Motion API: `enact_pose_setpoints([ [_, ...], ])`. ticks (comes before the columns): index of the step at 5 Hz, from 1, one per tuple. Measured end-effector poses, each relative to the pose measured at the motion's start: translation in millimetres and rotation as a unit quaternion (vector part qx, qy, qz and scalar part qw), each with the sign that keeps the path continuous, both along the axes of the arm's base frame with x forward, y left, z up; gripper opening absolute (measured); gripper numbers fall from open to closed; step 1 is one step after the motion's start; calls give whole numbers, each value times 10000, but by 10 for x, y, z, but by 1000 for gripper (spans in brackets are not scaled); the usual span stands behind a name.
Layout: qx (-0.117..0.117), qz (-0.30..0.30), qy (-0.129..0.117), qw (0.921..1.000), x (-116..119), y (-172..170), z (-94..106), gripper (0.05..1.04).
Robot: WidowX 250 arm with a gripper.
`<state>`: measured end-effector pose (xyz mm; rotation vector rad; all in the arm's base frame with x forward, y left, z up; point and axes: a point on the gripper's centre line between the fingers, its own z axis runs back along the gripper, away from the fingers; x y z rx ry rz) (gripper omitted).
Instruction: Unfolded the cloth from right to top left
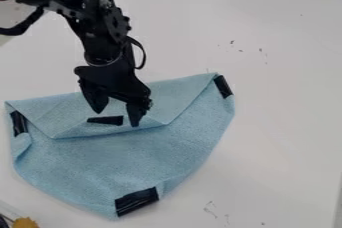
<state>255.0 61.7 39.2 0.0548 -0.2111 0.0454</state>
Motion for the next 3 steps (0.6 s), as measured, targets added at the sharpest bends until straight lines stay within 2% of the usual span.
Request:
enact_pose_setpoints([
  [1, 48, -69, -33, 10000, 116, 145, -27, 1001],
  [2, 35, -152, 35, 9999, 192, 264, -97, 1001],
  [3, -147, -125, 231, 9995, 136, 317, -228, 1001],
])
